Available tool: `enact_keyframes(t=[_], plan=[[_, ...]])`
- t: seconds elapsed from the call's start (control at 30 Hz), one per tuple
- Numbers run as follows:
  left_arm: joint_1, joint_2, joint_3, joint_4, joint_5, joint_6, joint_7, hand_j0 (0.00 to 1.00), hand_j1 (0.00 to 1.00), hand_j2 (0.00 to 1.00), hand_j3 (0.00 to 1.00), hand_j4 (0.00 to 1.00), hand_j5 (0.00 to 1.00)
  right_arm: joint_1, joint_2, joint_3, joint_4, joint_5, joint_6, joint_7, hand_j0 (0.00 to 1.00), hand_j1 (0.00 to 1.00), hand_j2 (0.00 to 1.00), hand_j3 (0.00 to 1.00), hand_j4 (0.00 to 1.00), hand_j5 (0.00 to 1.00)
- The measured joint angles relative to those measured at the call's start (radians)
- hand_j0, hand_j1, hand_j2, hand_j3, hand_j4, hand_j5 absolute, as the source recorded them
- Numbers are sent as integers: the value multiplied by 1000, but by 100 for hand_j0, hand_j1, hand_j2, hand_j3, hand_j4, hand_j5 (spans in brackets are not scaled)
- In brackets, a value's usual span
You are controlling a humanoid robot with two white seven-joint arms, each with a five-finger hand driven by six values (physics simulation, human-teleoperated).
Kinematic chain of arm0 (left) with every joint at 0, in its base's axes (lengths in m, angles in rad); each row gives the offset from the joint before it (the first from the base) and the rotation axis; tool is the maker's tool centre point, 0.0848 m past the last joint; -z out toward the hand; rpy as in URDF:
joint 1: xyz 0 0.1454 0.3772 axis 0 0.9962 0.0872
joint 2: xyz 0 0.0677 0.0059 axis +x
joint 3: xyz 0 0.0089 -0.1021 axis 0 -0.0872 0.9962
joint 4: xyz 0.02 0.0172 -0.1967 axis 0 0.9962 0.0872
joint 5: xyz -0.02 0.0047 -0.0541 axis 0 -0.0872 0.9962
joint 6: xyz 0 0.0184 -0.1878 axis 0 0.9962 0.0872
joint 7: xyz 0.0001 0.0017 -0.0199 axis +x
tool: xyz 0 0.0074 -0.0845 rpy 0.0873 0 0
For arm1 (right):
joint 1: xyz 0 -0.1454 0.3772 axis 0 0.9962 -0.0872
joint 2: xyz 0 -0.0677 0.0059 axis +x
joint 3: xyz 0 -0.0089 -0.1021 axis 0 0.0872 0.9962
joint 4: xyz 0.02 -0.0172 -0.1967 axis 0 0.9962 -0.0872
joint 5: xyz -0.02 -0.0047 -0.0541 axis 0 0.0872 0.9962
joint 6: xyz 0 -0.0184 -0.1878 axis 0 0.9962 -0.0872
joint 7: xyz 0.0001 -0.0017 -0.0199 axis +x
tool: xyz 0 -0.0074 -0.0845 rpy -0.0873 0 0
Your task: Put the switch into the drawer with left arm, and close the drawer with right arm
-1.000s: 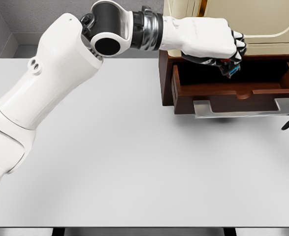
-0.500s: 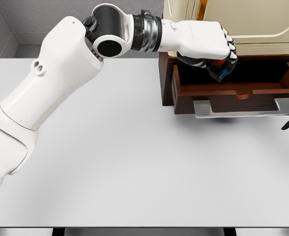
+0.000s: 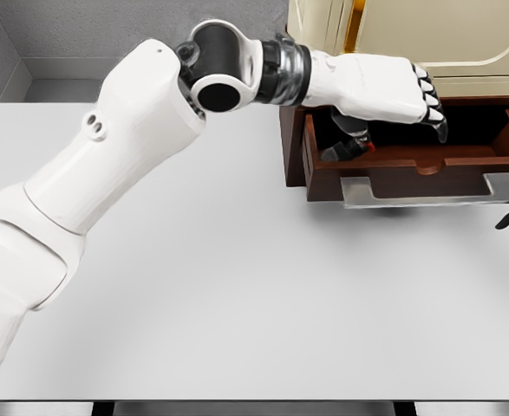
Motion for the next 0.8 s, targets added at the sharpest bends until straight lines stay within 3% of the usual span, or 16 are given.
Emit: enact_keyframes(t=[0.1, 0.2, 0.3, 0.4, 0.47, 0.6, 0.7, 0.8], plan=[[2, -15, -13, 2, 0, 0, 0, 85, 85, 85, 85, 85, 85, 0, 0, 0, 0, -1, 1, 0, 62, 62, 62, 62, 62, 62], [-11, -10, -16, -10, 20, 0, 0, 93, 93, 93, 93, 93, 93, -2, 0, 0, 0, 0, 0, 0, 62, 62, 62, 62, 62, 62], [-29, 20, -10, -54, 103, 0, 0, 100, 100, 100, 100, 100, 100, -5, 0, 0, 0, 0, 0, 0, 60, 60, 60, 60, 60, 60], [-25, 82, -5, -166, 217, 0, 0, 100, 100, 100, 100, 100, 100, -14, 0, 3, 0, 0, 0, 0, 58, 58, 58, 58, 58, 58], [-14, 165, -3, -271, 303, 0, 0, 100, 100, 100, 100, 100, 100, -21, 0, 13, 0, 0, -1, 0, 58, 58, 58, 58, 58, 58], [61, 452, 3, -384, 489, 0, 0, 100, 100, 100, 100, 100, 100, -46, -1, 24, 1, 0, 0, 0, 59, 59, 59, 59, 59, 59], [104, 662, 8, -416, 541, 0, 0, 100, 100, 100, 100, 100, 100, -49, -2, 32, 3, -8, 8, -1, 59, 59, 59, 59, 59, 59], [166, 773, 9, -428, 558, -1, 0, 100, 100, 100, 100, 100, 100, -75, -2, 53, 7, -16, 16, -2, 59, 59, 59, 59, 59, 59]])
